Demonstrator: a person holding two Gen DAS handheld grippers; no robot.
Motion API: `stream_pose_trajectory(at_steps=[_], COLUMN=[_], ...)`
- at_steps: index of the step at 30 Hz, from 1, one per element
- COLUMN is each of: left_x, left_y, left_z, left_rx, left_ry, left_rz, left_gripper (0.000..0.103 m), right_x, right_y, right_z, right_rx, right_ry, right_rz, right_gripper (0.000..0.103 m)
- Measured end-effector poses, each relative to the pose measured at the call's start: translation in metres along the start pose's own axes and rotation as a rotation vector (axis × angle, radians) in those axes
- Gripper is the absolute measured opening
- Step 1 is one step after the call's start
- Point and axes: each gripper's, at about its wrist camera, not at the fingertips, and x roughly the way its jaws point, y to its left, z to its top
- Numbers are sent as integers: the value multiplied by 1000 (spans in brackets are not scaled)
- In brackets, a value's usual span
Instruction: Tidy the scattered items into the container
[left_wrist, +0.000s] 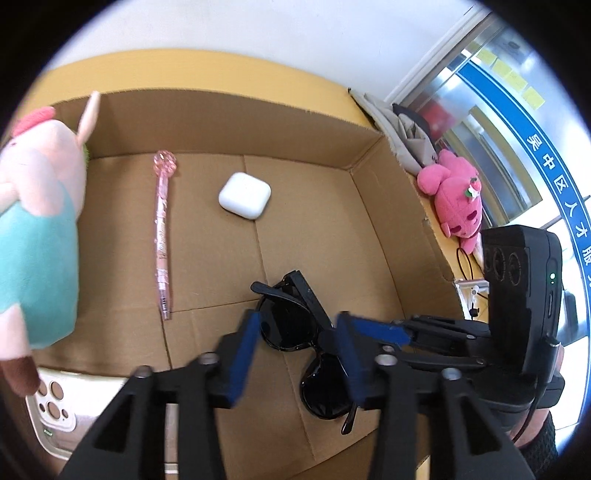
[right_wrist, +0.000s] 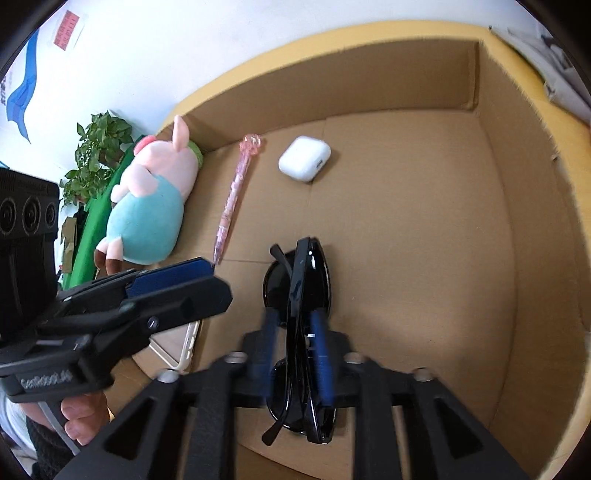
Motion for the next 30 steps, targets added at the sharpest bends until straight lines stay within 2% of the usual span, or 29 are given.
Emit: stream_pose_trajectory(at_steps=[3, 4, 7, 9, 12, 16, 18, 22, 25, 30], left_x=[-14, -20, -37, -47, -60, -80, -90, -111, -124, -133], left_y=[-5, -8, -14, -17, -20, -24, -24, -28, -32, -32], left_z=[-5, -7, -16, -23, -38, -62, -73, -92, -103, -116], left_rx=[14, 25, 53, 67, 79, 95, 92, 101, 107, 84], left_ry=[-58, -79, -140, -171, -212, -282, -314, -386, -436, -458], left_rz=[32, 49, 92, 115, 162, 282, 298, 348, 383, 386], left_gripper=[52, 53, 64, 65, 65, 65, 66, 78, 78, 78], right_x=[-12, -17, -30, -37, -46, -59, -65, -79, -89, -99], right_y=[5, 7, 15, 21, 30, 49, 57, 72, 80, 86], right_z=[-4, -6, -16, -25, -41, -63, -71, -87, -97, -111], right_rx=[-20, -30, -62, -76, -101, -160, -180, -209, -220, -226], right_ry=[-44, -57, -98, -126, -168, -241, -273, -336, -373, -398], right_rz=[-46, -56, -87, -118, -168, -246, -260, -288, -317, -334], right_gripper=[66, 69, 84, 95, 96, 98, 98, 98, 98, 98])
